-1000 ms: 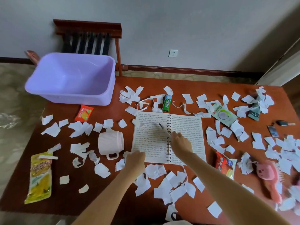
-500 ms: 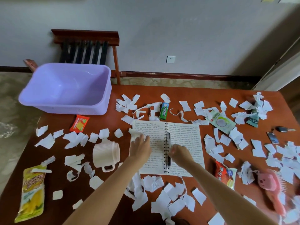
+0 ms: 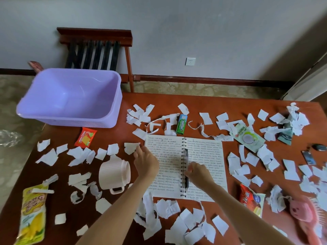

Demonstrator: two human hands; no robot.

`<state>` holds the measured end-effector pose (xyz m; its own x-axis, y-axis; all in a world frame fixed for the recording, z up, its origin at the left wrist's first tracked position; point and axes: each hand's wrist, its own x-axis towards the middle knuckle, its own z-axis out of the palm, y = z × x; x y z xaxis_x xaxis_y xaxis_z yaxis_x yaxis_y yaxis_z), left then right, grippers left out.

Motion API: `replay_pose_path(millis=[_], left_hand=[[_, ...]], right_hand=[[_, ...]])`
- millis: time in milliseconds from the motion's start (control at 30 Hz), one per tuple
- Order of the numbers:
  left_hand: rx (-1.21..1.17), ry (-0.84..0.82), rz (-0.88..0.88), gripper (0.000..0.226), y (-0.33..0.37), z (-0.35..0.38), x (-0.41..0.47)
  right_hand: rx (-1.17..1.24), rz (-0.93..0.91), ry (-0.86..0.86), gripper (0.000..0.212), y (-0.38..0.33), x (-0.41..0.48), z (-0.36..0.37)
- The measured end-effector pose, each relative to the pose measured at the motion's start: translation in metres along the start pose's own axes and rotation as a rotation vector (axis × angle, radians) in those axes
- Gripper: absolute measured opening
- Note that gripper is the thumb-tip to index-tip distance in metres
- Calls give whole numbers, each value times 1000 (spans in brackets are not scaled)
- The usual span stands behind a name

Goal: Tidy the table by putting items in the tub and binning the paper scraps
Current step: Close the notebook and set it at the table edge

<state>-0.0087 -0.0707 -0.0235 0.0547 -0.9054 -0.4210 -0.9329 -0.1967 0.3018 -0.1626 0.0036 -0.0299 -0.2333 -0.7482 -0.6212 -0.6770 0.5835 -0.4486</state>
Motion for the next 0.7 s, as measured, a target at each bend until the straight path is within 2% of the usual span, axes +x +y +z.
replay_pose_path(millis=[67, 200, 333, 467, 600, 700], left_hand=[[-84, -49, -128, 42, 6, -3, -5], [-224, -114, -296, 60, 10, -15, 2], [-353, -154, -365, 61, 11, -26, 15], [-463, -208, -190, 30, 19, -38, 10], [-430, -177, 16, 21, 20, -49, -7], [-421, -291, 121, 26, 14, -57, -21]], right_hand=[[-2, 7, 17, 21, 1, 0, 2], [6, 23, 23, 22, 3, -1, 7], [40, 47, 10, 25, 8, -2, 5], [23, 10, -47, 28, 6, -6, 0], [50, 1, -27, 29, 6, -8, 0], [94, 46, 51, 28, 6, -10, 5]])
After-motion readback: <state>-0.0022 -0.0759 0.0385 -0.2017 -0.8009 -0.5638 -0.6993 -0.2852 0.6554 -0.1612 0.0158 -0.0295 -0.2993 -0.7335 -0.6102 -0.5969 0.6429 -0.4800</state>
